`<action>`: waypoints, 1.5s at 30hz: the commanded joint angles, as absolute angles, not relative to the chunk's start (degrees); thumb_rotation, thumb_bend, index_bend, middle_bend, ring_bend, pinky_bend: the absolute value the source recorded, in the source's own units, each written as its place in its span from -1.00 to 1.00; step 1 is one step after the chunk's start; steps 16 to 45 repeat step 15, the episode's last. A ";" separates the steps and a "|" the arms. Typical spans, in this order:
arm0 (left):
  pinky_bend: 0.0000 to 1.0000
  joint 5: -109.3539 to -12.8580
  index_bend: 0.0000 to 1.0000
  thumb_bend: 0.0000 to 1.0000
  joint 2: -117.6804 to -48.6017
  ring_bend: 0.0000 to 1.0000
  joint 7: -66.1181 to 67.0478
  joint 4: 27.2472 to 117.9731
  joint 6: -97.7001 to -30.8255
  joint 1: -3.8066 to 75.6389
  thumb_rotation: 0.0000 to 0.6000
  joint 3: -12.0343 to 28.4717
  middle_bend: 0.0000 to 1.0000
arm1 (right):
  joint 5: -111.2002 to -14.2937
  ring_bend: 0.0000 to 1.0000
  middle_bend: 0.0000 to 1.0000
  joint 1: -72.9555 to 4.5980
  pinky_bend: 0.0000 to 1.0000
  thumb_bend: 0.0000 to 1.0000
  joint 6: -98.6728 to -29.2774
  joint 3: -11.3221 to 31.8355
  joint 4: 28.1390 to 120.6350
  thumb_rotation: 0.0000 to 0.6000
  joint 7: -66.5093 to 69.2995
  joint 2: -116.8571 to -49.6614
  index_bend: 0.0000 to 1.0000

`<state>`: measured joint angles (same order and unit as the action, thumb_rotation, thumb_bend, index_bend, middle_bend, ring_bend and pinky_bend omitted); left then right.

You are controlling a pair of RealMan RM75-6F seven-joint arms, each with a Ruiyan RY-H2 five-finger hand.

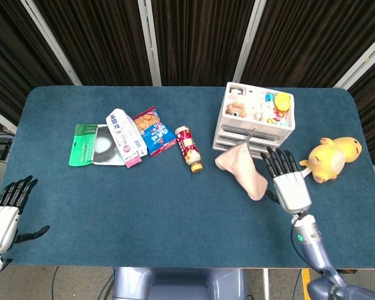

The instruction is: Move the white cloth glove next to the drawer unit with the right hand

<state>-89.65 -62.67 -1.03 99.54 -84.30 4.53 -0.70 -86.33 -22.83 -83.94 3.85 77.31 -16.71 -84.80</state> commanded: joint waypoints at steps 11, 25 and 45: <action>-1.00 -91.66 -1.00 -1.00 -62.74 -1.00 -0.17 97.95 -85.38 4.24 1.00 -1.38 -1.00 | -90.63 -1.00 -1.00 -11.22 -0.79 -1.00 -90.28 -5.57 93.98 1.00 -18.28 -68.88 -1.00; -1.00 -92.41 -1.00 -1.00 -63.08 -1.00 0.92 97.33 -86.21 3.98 1.00 -1.45 -1.00 | -90.61 -1.00 -1.00 -8.83 -0.81 -1.00 -91.34 -6.61 95.41 1.00 -14.58 -66.92 -1.00; -1.00 -92.41 -1.00 -1.00 -63.08 -1.00 0.92 97.33 -86.21 3.98 1.00 -1.45 -1.00 | -90.61 -1.00 -1.00 -8.83 -0.81 -1.00 -91.34 -6.61 95.41 1.00 -14.58 -66.92 -1.00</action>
